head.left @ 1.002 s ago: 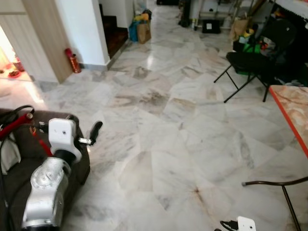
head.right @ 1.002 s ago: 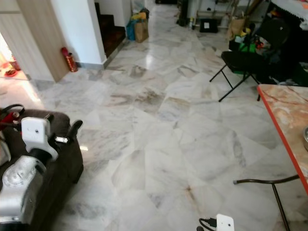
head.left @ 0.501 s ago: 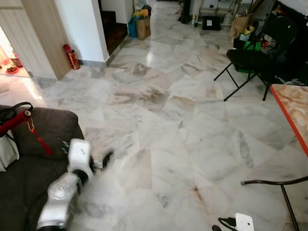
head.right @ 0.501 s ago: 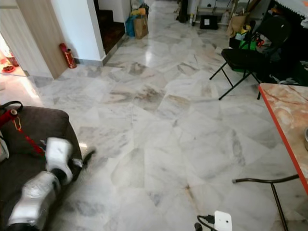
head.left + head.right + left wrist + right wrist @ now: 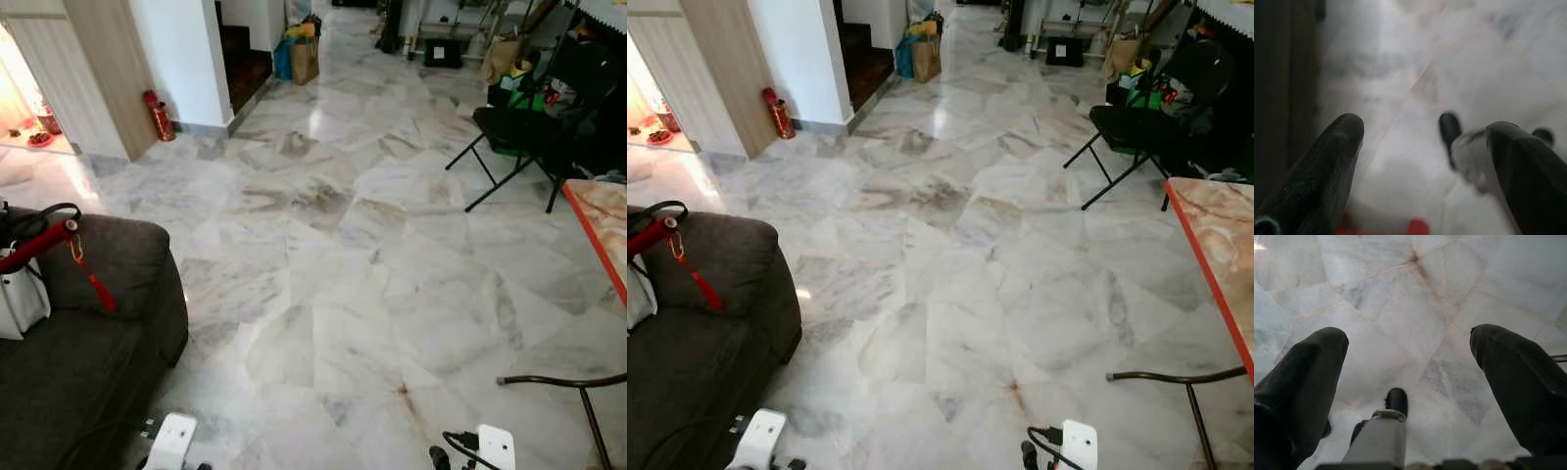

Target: Setting the table

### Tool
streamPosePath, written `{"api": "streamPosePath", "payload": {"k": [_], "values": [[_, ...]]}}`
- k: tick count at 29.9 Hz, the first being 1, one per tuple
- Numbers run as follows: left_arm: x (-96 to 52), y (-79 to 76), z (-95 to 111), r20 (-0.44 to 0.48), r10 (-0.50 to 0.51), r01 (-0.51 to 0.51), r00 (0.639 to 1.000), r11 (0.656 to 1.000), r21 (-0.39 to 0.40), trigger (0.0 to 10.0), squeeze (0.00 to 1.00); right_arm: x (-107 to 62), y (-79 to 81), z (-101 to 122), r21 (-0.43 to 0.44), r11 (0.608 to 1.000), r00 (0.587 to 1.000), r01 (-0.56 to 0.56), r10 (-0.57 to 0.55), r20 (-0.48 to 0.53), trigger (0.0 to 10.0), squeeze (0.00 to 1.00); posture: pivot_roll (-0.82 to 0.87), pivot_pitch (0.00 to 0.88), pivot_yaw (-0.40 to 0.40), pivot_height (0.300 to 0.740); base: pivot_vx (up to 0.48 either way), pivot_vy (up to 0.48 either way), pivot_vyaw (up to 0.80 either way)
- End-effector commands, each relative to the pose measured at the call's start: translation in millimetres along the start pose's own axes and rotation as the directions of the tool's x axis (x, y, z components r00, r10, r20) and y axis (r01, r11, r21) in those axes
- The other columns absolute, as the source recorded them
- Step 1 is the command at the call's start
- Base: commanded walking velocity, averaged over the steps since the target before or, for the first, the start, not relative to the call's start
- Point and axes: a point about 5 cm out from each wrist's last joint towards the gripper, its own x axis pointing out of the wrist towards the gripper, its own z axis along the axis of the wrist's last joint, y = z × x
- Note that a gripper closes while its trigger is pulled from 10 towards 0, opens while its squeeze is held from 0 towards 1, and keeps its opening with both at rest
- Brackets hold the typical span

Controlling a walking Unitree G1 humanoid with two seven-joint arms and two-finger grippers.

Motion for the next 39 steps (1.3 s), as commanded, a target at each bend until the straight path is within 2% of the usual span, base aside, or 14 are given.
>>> {"api": "streamPosePath", "payload": {"k": [1, 4, 5, 8, 12, 14, 15, 16, 18, 22, 25, 29, 34, 39], "values": [[2.3, -7.6, 3, 0.007, -0.008, 0.008, 1.000, 1.000, -0.013, 10.0, 0.00, -0.5, -8.1, 5, -0.002, 1.000, 1.000, 0.016, -0.016, 0.016, 10.0, 0.00, 0.09, 0.000, -0.068, 0.740, 0.000, 0.000, 0.00], [5.0, -20.9, 8, 0.012, -0.034, 0.034, 0.999, 0.999, -0.009, 10.0, 0.00, -0.9, -17.4, 14, 0.022, 0.999, 0.998, 0.035, -0.037, 0.051, 10.0, 0.00, 0.05, 0.000, -0.057, 0.740, 0.000, 0.000, 0.00], [6.1, -32.1, 8, 0.008, -0.067, 0.067, 0.998, 0.998, 0.012, 10.0, 0.00, -1.8, -24.4, 19, 0.031, 0.998, 0.996, 0.050, -0.052, 0.072, 10.0, 0.00, 0.03, 0.000, -0.042, 0.740, 0.000, 0.000, 0.00], [6.7, -49.7, 6, -0.012, -0.131, 0.131, 0.991, 0.989, 0.072, 10.0, 0.00, -4.6, -36.2, 22, 0.045, 0.995, 0.992, 0.091, -0.094, 0.089, 10.0, 0.00, -0.02, 0.000, 0.016, 0.740, 0.000, 0.000, 0.00], [5.6, -54.4, 1, -0.036, -0.167, 0.171, 0.985, 0.975, 0.145, 10.0, 0.00, -5.4, -35.8, 17, 0.090, 0.991, 0.990, 0.104, -0.111, 0.085, 10.0, 0.00, 0.00, 0.000, 0.010, 0.740, 0.000, 0.000, 0.00], [5.8, -51.0, 2, -0.029, -0.158, 0.161, 0.987, 0.977, 0.143, 10.0, 0.00, -4.5, -31.0, 14, 0.090, 0.991, 0.992, 0.098, -0.105, 0.075, 10.0, 0.00, 0.02, 0.000, -0.007, 0.740, 0.000, 0.000, 0.00], [6.2, -47.9, 5, -0.016, -0.144, 0.145, 0.989, 0.983, 0.115, 10.0, 0.00, -3.8, -27.7, 13, 0.081, 0.993, 0.993, 0.089, -0.095, 0.067, 10.0, 0.00, 0.01, 0.000, -0.005, 0.740, 0.000, 0.000, 0.00], [7.0, -41.7, 11, 0.018, -0.111, 0.110, 0.994, 0.993, 0.037, 10.0, 0.00, -1.7, -20.6, 14, 0.048, 0.997, 0.995, 0.064, -0.067, 0.068, 10.0, 0.00, -0.02, 0.000, 0.006, 0.740, 0.000, 0.000, 0.00], [6.7, -38.5, 9, 0.021, -0.084, 0.084, 0.996, 0.996, -0.008, 10.0, 0.00, -0.6, -19.8, 19, 0.062, 0.995, 0.993, 0.073, -0.079, 0.086, 10.0, 0.00, -0.04, 0.000, -0.004, 0.740, 0.000, 0.000, 0.00], [2.9, -33.2, -10, -0.046, -0.052, 0.053, 0.998, 0.999, 0.014, 10.0, 0.00, -1.9, -22.1, 13, 0.085, 0.992, 0.993, 0.096, -0.102, 0.059, 10.0, 0.00, -0.03, 0.000, -0.025, 0.740, 0.000, 0.000, -0.15], [1.6, -27.7, -14, -0.046, -0.028, 0.026, 0.999, 0.999, -0.036, 10.0, 0.00, -3.5, -22.8, 6, 0.078, 0.993, 0.995, 0.093, -0.096, 0.034, 10.0, 0.00, -0.01, 0.000, -0.008, 0.740, 0.000, 0.000, -0.71], [1.1, -26.8, -15, -0.042, -0.036, 0.035, 0.998, 0.999, -0.025, 10.0, 0.00, -5.1, -25.1, 1, 0.103, 0.988, 0.993, 0.117, -0.119, 0.022, 10.0, 0.00, 0.00, 0.000, 0.002, 0.740, 0.000, 0.000, -0.73], [1.4, -20.3, -11, -0.035, -0.033, 0.033, 0.999, 0.999, -0.007, 10.0, 0.00, -3.9, -6.4, -11, 0.117, 0.990, 0.997, 0.079, -0.079, -0.006, 10.0, 0.00, 0.01, 0.000, -0.002, 0.740, 0.000, 0.000, -0.73], [2.4, -15.1, -4, -0.008, -0.008, 0.007, 1.000, 0.999, -0.032, 10.0, 0.00, -1.9, 6.0, -13, 0.068, 0.997, 0.999, 0.032, -0.030, -0.029, 10.0, 0.00, 0.03, 0.000, -0.024, 0.740, 0.000, 0.000, -0.73]]}}
